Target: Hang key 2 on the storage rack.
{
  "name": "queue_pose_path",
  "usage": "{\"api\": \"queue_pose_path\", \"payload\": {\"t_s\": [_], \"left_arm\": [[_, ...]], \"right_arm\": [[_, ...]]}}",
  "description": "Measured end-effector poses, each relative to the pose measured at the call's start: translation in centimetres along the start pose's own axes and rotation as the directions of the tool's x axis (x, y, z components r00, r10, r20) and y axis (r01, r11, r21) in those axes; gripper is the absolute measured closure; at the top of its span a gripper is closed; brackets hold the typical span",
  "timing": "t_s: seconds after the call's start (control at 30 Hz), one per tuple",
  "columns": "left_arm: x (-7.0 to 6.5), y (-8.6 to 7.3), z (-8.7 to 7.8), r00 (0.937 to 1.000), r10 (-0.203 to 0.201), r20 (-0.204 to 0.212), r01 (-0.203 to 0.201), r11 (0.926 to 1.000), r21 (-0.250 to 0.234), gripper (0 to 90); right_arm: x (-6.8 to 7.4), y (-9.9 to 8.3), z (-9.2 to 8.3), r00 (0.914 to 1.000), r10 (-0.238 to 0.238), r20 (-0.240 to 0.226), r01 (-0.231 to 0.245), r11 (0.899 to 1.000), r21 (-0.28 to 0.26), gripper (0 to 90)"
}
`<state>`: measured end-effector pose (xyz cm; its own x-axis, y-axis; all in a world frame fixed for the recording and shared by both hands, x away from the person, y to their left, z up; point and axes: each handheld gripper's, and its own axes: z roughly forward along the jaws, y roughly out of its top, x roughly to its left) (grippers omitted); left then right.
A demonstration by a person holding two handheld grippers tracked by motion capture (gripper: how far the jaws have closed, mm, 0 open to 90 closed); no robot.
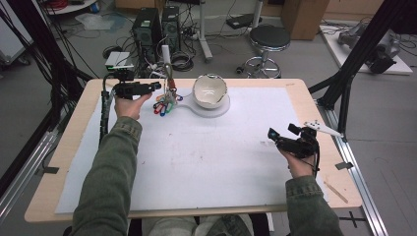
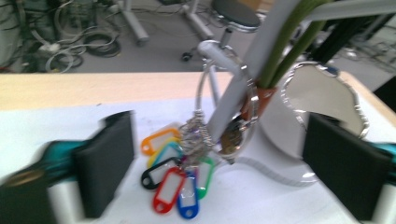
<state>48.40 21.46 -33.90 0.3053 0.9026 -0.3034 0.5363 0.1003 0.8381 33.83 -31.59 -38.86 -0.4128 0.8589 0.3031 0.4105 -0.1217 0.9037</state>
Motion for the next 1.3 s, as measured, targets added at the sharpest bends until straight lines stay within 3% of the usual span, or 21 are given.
{"api": "queue_pose_path", "payload": {"t_s": [0.07, 0.23, 0.43, 0.67, 0.93, 1.3], "left_arm": [[0.2, -0.2, -0.3, 0.9996, -0.011, 0.025, 0.012, 0.9998, -0.013, 5.7], [0.0, -0.1, -1.3, 0.9992, -0.022, 0.034, 0.024, 0.9969, -0.074, 1.6], [-0.6, -0.4, -2.1, 0.9985, 0.014, 0.053, -0.012, 0.9985, -0.053, 1.6], [-1.1, -1.4, -3.0, 0.9969, 0.068, 0.04, -0.067, 0.9973, -0.031, 1.6], [-0.8, -2.9, -5.0, 0.9982, 0.032, 0.051, -0.029, 0.9976, -0.062, 1.7], [0.4, -4.8, -8.8, 0.9997, -0.008, 0.024, 0.011, 0.9931, -0.117, 1.7]], "right_arm": [[0.0, 0.0, 0.0, 1.0, 0.003, 0.002, -0.003, 1.0, 0.002, 0.6], [0.0, 0.0, 0.1, 1.0, 0.003, 0.002, -0.003, 1.0, 0.005, 0.7], [0.0, 0.0, 0.1, 0.9999, 0.01, 0.007, -0.01, 1.0, 0.006, 0.6], [-0.1, 0.0, 0.0, 0.9999, 0.004, 0.015, -0.004, 1.0, 0.001, 0.6], [0.1, -0.1, 0.0, 0.9998, -0.005, 0.021, 0.005, 1.0, 0.005, 0.6], [0.1, -0.1, 0.0, 0.9994, -0.011, 0.032, 0.011, 1.0, 0.0, 0.6]]}}
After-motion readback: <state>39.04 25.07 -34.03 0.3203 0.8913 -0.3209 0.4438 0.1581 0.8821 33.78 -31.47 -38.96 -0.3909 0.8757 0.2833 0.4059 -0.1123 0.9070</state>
